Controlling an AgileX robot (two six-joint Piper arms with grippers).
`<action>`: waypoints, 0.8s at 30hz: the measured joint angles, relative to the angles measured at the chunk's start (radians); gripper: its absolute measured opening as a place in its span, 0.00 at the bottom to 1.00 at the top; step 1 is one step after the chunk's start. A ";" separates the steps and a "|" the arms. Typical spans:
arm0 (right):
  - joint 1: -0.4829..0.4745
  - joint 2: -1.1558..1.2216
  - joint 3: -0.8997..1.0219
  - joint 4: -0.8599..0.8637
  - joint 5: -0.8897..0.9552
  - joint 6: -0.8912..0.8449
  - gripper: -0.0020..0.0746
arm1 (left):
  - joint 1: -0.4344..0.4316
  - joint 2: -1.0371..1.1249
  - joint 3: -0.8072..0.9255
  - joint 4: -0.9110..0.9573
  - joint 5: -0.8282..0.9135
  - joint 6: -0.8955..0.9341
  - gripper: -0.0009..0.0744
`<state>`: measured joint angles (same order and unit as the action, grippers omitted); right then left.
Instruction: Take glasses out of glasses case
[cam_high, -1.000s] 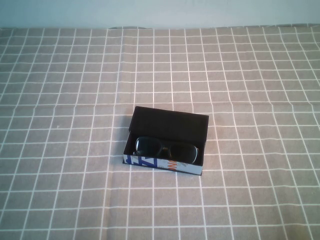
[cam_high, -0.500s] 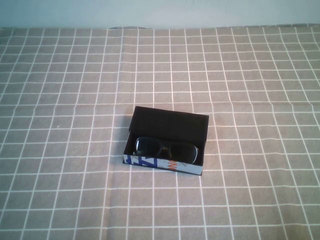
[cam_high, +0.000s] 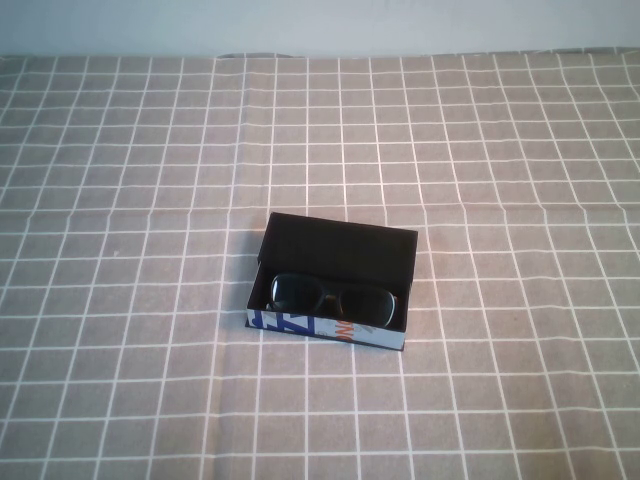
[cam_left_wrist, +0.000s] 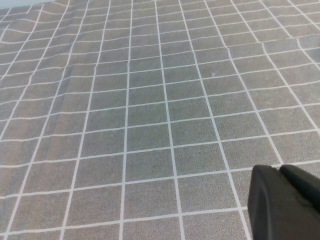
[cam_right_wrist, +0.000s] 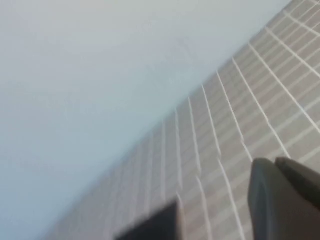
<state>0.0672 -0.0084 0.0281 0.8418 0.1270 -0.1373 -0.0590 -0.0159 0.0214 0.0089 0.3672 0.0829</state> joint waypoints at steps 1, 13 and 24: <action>0.000 0.000 0.000 0.070 -0.033 0.000 0.00 | 0.000 0.000 0.000 0.000 0.000 0.000 0.01; 0.000 0.093 -0.097 0.192 0.126 -0.002 0.00 | 0.000 0.000 0.000 0.000 0.000 0.000 0.01; 0.000 0.808 -0.590 -0.206 0.701 -0.109 0.00 | 0.000 0.000 0.000 0.000 0.000 0.000 0.01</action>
<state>0.0672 0.7992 -0.5617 0.6357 0.8281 -0.2459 -0.0590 -0.0159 0.0214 0.0089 0.3672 0.0829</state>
